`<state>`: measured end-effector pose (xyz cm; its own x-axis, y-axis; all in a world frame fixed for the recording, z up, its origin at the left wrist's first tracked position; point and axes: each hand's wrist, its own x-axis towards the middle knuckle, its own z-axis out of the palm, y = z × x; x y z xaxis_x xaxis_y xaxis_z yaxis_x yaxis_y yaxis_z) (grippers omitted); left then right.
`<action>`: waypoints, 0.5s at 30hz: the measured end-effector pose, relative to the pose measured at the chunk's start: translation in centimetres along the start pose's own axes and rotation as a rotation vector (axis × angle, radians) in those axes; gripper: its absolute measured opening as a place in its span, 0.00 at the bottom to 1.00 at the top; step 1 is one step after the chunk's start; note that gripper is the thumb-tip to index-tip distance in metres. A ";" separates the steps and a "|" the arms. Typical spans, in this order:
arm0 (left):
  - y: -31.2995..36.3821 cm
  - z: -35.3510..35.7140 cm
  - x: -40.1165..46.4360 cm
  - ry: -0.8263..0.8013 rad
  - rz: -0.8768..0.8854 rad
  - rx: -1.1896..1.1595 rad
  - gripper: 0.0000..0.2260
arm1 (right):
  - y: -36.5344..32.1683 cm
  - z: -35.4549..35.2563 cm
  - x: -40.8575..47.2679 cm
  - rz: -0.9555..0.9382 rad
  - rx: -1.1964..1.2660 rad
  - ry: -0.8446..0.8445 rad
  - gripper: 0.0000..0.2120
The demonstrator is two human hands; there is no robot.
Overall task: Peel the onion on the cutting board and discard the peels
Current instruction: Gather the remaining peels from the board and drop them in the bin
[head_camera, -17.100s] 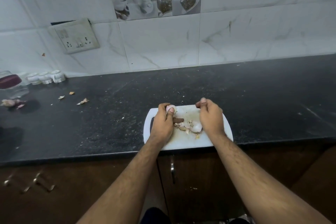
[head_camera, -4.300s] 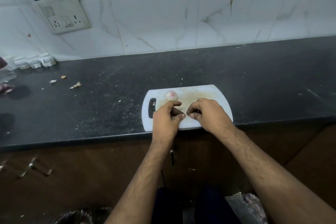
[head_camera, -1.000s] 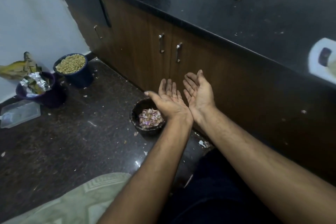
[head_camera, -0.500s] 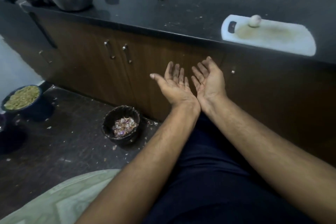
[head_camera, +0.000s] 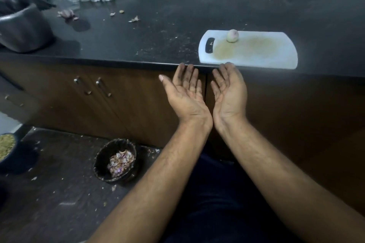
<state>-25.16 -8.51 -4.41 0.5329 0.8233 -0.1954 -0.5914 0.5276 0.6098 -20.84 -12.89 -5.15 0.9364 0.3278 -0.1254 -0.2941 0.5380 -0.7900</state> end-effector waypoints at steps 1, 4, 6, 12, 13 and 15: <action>-0.4 0.7 0.8 -0.010 0.000 0.006 0.34 | -0.2 0.1 0.9 -0.023 -0.015 0.010 0.19; -1.6 3.0 3.2 0.017 -0.031 0.064 0.34 | -1.1 0.9 4.0 -0.158 -0.162 0.079 0.17; -2.3 4.6 4.8 0.042 -0.050 0.118 0.33 | -1.8 1.5 6.1 -0.211 -0.217 0.144 0.17; -3.6 9.4 9.4 0.061 -0.094 0.166 0.34 | -4.2 3.1 11.1 -0.240 -0.337 0.224 0.18; -3.8 10.3 9.9 0.063 -0.103 0.179 0.34 | -4.8 3.2 12.1 -0.219 -0.345 0.241 0.18; -4.2 11.8 10.8 0.065 -0.116 0.208 0.34 | -5.9 3.5 13.8 -0.179 -0.365 0.266 0.18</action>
<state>-9.75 -4.35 0.01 0.5461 0.7750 -0.3180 -0.3876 0.5703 0.7242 -6.88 -8.88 -0.13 0.9966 0.0191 -0.0800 -0.0823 0.2448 -0.9661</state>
